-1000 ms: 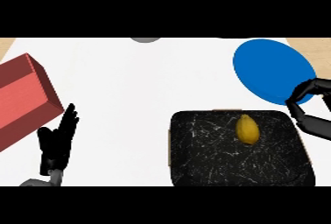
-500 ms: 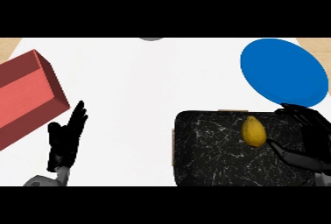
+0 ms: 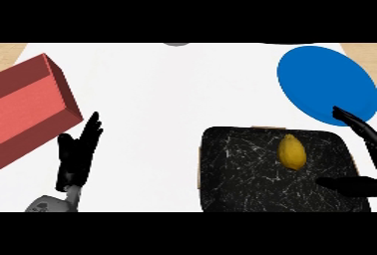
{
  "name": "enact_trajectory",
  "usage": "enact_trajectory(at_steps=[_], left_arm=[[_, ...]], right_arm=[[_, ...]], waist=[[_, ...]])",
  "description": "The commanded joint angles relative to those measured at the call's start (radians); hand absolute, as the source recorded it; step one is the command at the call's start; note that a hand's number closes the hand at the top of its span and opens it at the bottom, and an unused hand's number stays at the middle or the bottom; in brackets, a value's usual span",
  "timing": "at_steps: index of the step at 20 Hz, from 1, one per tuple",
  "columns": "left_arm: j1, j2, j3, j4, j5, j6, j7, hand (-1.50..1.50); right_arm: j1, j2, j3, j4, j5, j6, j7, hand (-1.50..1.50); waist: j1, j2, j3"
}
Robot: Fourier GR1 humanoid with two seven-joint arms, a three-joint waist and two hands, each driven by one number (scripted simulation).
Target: Pick the lemon from the tray and place it in the plate
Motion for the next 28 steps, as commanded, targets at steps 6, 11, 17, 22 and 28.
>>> enact_trajectory(at_steps=[6, 11, 17, 22, 28], left_arm=[[-0.034, -0.007, 0.015, -0.012, -0.023, -0.001, 0.052, 0.00], [0.035, -0.042, -0.006, -0.018, -0.069, 0.018, 0.008, 0.00], [0.029, -0.059, 0.039, -0.061, -0.106, -0.006, 0.077, 0.00], [-0.012, -0.106, 0.072, 0.034, -0.144, -0.066, 0.030, 0.00], [-0.020, -0.112, 0.147, 0.033, -0.156, -0.121, 0.042, 0.00]], right_arm=[[-0.063, -0.163, 0.096, -0.102, 0.181, 0.102, 0.304, -1.50], [-0.087, -0.168, 0.143, -0.149, 0.199, 0.216, 0.448, -1.50], [-0.138, -0.051, 0.126, -0.063, 0.292, 0.266, 0.462, -1.50], [-0.179, -0.014, 0.080, 0.016, 0.358, 0.327, 0.409, -1.50], [-0.160, 0.075, 0.084, -0.007, 0.460, 0.339, 0.414, -1.50]], waist=[[0.006, 0.000, -0.001], [0.006, -0.001, -0.001], [0.005, 0.000, 0.000], [0.002, 0.000, 0.000], [0.001, 0.000, 0.000]])
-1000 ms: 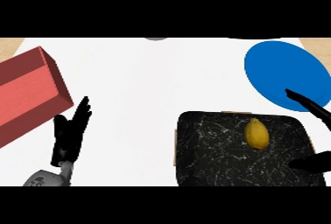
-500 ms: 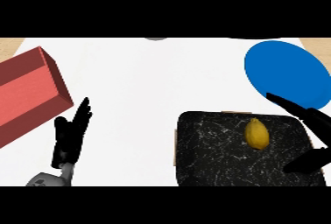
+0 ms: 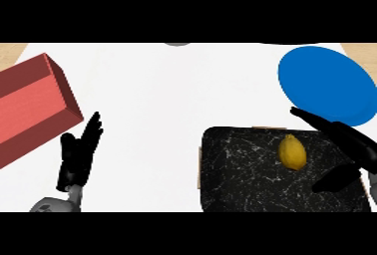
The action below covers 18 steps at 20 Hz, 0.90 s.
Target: Pick the lemon from the tray and place it in the plate
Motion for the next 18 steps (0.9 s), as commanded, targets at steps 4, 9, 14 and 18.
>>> enact_trajectory(at_steps=[4, 9, 14, 18], left_arm=[[-0.002, -0.045, 0.041, -0.049, -0.067, -0.023, 0.056, 0.00], [-0.006, -0.088, 0.054, -0.037, -0.106, -0.033, 0.048, 0.00], [-0.016, -0.116, 0.092, 0.011, -0.132, -0.067, 0.037, 0.00], [-0.038, -0.100, 0.112, -0.007, -0.130, -0.076, 0.072, 0.00]], right_arm=[[0.028, 0.080, -0.046, -0.069, 0.078, 0.077, 0.050, -1.50], [-0.045, 0.154, -0.048, 0.110, 0.181, 0.041, -0.039, -1.50], [-0.045, 0.182, -0.076, 0.113, 0.235, 0.068, -0.063, -1.50], [-0.043, 0.177, -0.064, 0.145, 0.300, -0.022, -0.175, 1.50]], waist=[[-0.002, -0.001, 0.000], [0.001, 0.000, 0.000], [-0.001, 0.000, 0.000], [-0.001, 0.001, 0.000]])
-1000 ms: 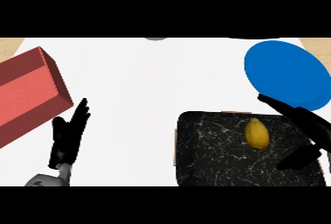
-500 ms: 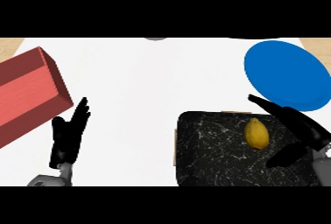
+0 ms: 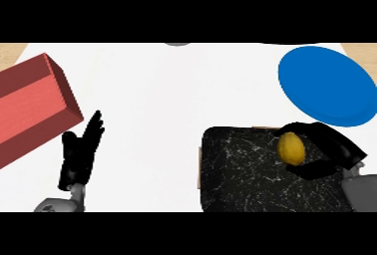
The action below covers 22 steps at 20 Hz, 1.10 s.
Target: Pick the lemon from the tray and place it in the plate
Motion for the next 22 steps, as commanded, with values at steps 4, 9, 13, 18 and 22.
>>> enact_trajectory(at_steps=[4, 9, 13, 18, 22], left_arm=[[0.028, -0.004, 0.038, -0.035, -0.024, -0.039, 0.004, 0.00], [0.050, -0.040, -0.008, -0.109, -0.057, -0.003, 0.058, 0.00], [0.032, -0.050, 0.003, -0.035, -0.061, -0.009, -0.015, 0.00], [-0.045, -0.036, 0.006, -0.021, -0.046, -0.041, 0.035, 0.00], [-0.046, -0.057, 0.005, 0.018, -0.059, -0.030, 0.013, 0.00]], right_arm=[[-0.019, 0.029, -0.036, 0.087, 0.101, -0.091, -0.132, 1.50], [-0.040, 0.059, -0.090, 0.036, 0.113, -0.172, -0.042, 1.50], [-0.150, 0.116, -0.131, 0.160, 0.198, -0.312, 0.104, 1.50], [-0.428, 0.218, -0.126, 0.311, 0.372, -0.399, 0.515, 1.50], [-0.597, 0.233, -0.130, 0.428, 0.436, -0.478, 0.547, 1.50]], waist=[[0.001, 0.000, 0.000], [0.000, -0.002, 0.000], [0.012, 0.003, 0.000], [0.059, 0.016, 0.000], [0.028, 0.008, 0.000]])
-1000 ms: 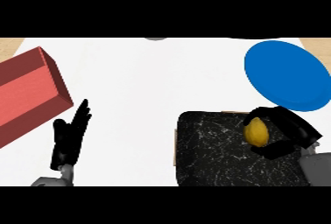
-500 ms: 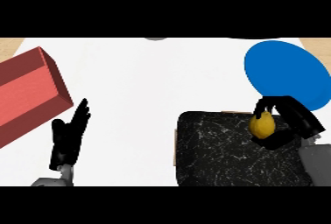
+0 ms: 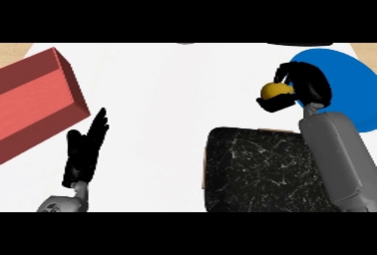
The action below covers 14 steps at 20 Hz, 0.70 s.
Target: Pick the lemon from the tray and place it in the plate
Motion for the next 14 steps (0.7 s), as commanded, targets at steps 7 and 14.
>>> enact_trajectory(at_steps=[7, 14], left_arm=[[-0.029, -0.021, 0.015, 0.055, -0.022, 0.027, 0.003, 0.00], [0.041, -0.006, 0.015, -0.008, -0.015, -0.016, -0.006, 0.00]], right_arm=[[-0.233, -0.047, -0.092, 0.059, 0.132, -0.249, 0.189, 1.50], [-0.282, -0.104, -0.180, 0.235, 0.129, -0.321, 0.204, 1.50]], waist=[[-0.033, -0.007, 0.000], [-0.024, -0.006, 0.000]])
